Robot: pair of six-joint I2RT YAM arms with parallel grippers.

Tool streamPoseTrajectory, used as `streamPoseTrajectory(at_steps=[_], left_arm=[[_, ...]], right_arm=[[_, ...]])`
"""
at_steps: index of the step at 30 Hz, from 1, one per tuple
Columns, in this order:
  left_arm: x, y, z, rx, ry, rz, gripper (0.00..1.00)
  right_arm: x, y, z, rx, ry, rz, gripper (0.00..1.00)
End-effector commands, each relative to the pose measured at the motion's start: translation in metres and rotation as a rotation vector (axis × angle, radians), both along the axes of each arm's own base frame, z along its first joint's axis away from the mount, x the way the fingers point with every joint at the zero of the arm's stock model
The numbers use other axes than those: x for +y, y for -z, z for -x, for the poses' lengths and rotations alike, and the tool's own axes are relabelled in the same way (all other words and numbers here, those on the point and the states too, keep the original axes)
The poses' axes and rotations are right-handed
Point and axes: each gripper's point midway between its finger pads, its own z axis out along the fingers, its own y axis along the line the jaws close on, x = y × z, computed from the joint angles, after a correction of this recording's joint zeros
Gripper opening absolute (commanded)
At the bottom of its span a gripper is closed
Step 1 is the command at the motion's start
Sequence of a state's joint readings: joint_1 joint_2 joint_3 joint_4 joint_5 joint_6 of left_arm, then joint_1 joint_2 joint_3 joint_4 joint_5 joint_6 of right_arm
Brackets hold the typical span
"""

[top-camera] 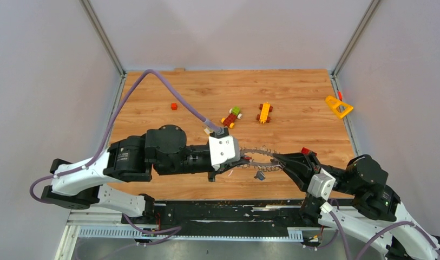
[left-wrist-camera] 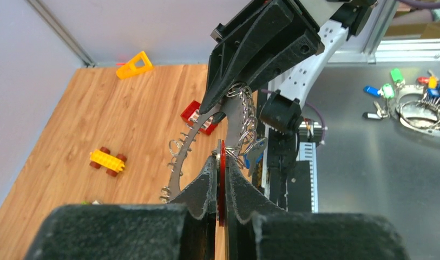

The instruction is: Remove the keys from the keyring

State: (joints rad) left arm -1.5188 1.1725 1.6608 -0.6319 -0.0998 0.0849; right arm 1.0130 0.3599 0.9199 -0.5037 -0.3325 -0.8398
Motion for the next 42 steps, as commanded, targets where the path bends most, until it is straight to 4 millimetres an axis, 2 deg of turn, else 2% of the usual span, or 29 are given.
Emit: streamPoseTrajectory(at_steps=[1, 9, 17, 20, 28, 32, 37, 42], left_arm=[[0.003, -0.010, -0.003, -0.046, -0.003, -0.032, 0.00], [-0.004, -0.001, -0.005, -0.063, 0.000, -0.074, 0.00], [0.003, -0.001, -0.009, -0.065, -0.030, -0.063, 0.00], [0.006, -0.001, -0.010, -0.062, -0.038, -0.059, 0.00], [0.006, 0.005, -0.009, -0.059, -0.030, -0.076, 0.00], [0.007, 0.005, -0.007, -0.061, -0.021, -0.071, 0.00], [0.008, 0.002, 0.000, -0.059, 0.021, -0.058, 0.00], [0.007, 0.003, 0.008, -0.067, 0.074, -0.065, 0.00]], right_arm=[[0.004, 0.008, 0.004, 0.073, -0.024, -0.018, 0.02], [0.002, 0.010, 0.020, 0.120, -0.098, -0.076, 0.10], [0.000, 0.015, 0.031, 0.194, -0.136, -0.064, 0.37], [-0.002, 0.013, 0.036, 0.205, -0.154, -0.068, 0.44], [-0.008, -0.015, 0.054, 0.209, -0.237, -0.178, 0.45], [-0.011, -0.035, 0.060, 0.314, -0.274, -0.268, 0.43], [-0.010, -0.051, 0.048, 0.397, -0.223, -0.330, 0.40], [-0.003, -0.053, 0.041, 0.415, -0.196, -0.289, 0.43]])
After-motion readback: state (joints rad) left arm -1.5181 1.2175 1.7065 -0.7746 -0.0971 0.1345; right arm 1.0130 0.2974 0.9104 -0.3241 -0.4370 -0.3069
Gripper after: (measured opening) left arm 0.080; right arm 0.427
